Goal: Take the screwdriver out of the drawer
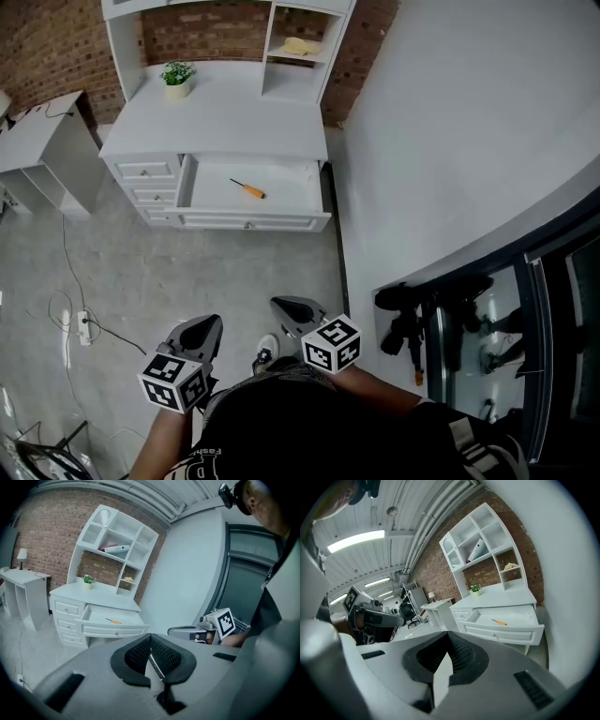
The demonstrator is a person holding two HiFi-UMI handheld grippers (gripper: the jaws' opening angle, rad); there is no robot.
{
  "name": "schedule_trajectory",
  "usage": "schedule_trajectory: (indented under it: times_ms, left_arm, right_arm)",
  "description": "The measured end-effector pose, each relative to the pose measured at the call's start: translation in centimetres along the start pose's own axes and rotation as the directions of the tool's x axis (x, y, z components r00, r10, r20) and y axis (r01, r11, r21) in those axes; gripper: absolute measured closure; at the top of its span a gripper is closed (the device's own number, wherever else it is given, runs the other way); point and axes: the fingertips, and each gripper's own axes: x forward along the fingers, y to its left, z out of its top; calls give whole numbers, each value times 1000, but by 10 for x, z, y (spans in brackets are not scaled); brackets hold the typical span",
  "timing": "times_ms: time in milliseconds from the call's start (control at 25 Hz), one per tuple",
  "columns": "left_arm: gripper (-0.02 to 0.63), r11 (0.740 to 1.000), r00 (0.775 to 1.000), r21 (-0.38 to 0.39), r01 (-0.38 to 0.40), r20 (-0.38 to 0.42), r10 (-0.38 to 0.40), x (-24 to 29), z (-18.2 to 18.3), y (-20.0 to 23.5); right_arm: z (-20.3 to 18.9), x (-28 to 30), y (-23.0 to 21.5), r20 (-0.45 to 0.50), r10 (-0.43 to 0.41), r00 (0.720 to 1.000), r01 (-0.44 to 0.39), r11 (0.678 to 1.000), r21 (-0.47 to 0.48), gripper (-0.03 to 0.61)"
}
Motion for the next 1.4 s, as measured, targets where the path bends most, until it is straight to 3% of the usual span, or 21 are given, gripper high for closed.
schedule_trajectory:
  times_ms: [240,640,1400]
  left_arm:
    - [598,1000,999,-7,-30,-25,29,31,16,20]
    - [598,997,997,72,32,-68,-27,74,41,10]
    - [598,997,995,30,66,-80,-64,105,44,29]
  right_arm:
    - [24,20,-20,17,34,999,-34,999,-39,575]
    - [53,12,-71,95,-32,995,28,999,43,575]
    - [37,22,-91,38,-76,996,74,996,51,575]
